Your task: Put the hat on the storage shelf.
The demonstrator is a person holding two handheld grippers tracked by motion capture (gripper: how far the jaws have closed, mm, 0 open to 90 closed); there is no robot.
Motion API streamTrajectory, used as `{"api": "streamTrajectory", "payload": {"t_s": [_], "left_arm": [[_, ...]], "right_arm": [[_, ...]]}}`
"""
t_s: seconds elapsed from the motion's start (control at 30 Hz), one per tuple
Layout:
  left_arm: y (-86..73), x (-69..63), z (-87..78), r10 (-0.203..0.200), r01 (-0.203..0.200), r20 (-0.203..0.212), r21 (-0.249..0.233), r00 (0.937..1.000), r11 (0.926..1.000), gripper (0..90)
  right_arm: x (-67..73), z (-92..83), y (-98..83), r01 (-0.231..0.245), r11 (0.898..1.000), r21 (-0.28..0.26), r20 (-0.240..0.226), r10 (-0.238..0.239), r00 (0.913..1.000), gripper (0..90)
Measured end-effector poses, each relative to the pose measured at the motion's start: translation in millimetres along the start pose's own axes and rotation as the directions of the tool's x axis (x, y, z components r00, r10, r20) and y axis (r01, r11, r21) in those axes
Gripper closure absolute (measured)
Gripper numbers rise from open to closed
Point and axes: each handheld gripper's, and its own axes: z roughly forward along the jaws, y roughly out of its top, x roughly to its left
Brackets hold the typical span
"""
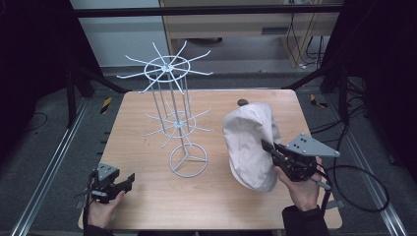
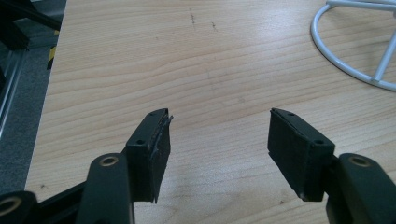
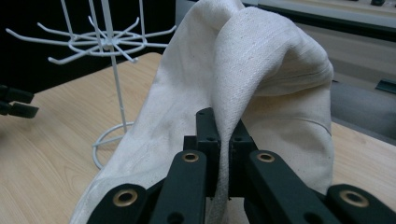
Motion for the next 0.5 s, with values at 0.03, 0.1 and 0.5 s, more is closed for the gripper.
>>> {"api": "streamTrajectory", "payload": {"t_s": [0.03,0.1,0.5], "left_arm": [[0.1,0.1,0.1,0.0,0.0,-0.001,0.0,1.0,1.0,39.2],[0.0,0.3,0.1,-0.001,0.001,0.0,0.0,1.0,1.0,39.2],[-0.1,1.3,2.3,-0.007,0.007,0.001,0.007,1.0,0.9999,39.1]], "right_arm": [[0.0,-1.8,2.0,0.001,1.0,-0.014,-0.001,-0.001,1.0,87.8],[-0.1,-3.8,4.5,0.001,1.0,-0.028,0.0,-0.001,1.0,87.8],[-5.5,-13.4,20.6,0.001,0.993,-0.122,0.01,0.001,1.0,87.9]]}}
